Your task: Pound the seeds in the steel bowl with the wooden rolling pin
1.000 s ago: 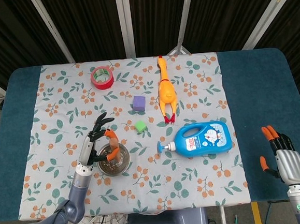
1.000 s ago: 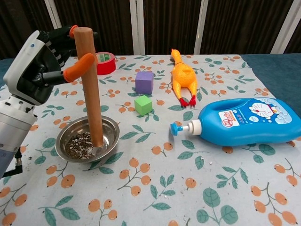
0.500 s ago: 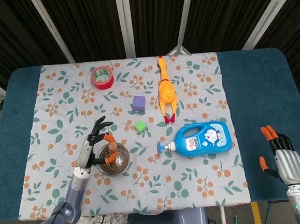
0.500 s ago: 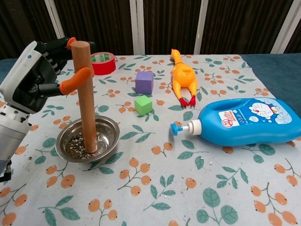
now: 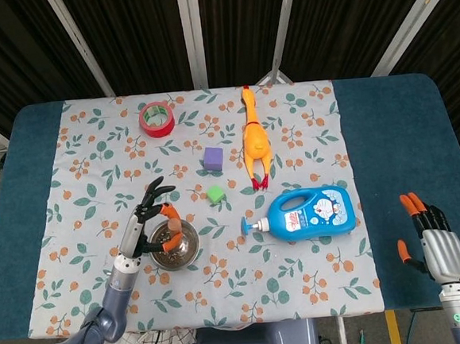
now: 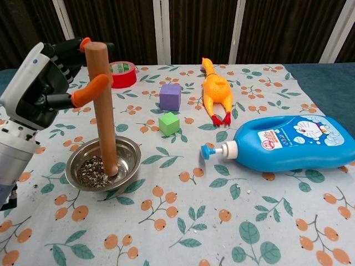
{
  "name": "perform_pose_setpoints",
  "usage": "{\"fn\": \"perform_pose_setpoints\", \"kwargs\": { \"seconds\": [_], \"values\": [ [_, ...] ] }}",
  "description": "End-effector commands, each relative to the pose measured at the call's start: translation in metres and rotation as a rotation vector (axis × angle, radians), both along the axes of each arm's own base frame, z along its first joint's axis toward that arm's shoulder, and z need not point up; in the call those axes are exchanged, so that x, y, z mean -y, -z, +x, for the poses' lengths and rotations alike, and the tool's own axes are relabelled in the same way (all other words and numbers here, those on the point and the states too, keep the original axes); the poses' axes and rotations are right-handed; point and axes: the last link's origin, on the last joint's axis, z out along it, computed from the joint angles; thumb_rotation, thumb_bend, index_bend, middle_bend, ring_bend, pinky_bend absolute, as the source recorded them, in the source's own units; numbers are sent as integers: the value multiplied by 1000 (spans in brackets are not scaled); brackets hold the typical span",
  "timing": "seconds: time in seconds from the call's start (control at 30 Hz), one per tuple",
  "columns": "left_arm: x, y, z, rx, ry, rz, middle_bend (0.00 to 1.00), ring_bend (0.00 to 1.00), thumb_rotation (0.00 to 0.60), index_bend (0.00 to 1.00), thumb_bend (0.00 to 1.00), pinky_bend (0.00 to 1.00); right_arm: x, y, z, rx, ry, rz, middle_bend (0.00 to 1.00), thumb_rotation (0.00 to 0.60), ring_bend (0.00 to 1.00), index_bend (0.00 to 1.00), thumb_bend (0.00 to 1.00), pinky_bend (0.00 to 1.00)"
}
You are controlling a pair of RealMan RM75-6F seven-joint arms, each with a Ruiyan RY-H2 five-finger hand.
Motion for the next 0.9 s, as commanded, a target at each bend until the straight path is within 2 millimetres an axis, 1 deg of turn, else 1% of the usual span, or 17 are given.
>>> {"fn": "perform_pose_setpoints", "kwargs": {
  "seconds": [0.03,0.13,0.23,0.57,0.77,0.9],
  "values": [
    [-4,-6,9,15,28,26,713,185,600,604,921,0,0,0,0,0,-1,0,0,600,0,0,521,0],
    [-5,-7,13,14,33,34,714,185,600,604,921,0,0,0,0,1,-1,0,0,600,0,0,522,0],
    [-6,-6,11,2,22,28,714,185,600,604,921,0,-1,-1,-1,1,0,-1,0,600,0,0,522,0],
    [-3,6,-3,-48,-27,-25,713,185,600,603,921,0,1,0,-1,-2,2,4,0,600,0,0,522,0],
    [-3,11,-14,-73,-67,-40,713,185,600,604,921,0,2,1,-1,-4,3,4,0,600,0,0,522,0],
    [-3,11,-18,-75,-78,-42,713,185,600,603,921,0,1,1,0,-4,1,4,0,600,0,0,522,0]
  ]
}}
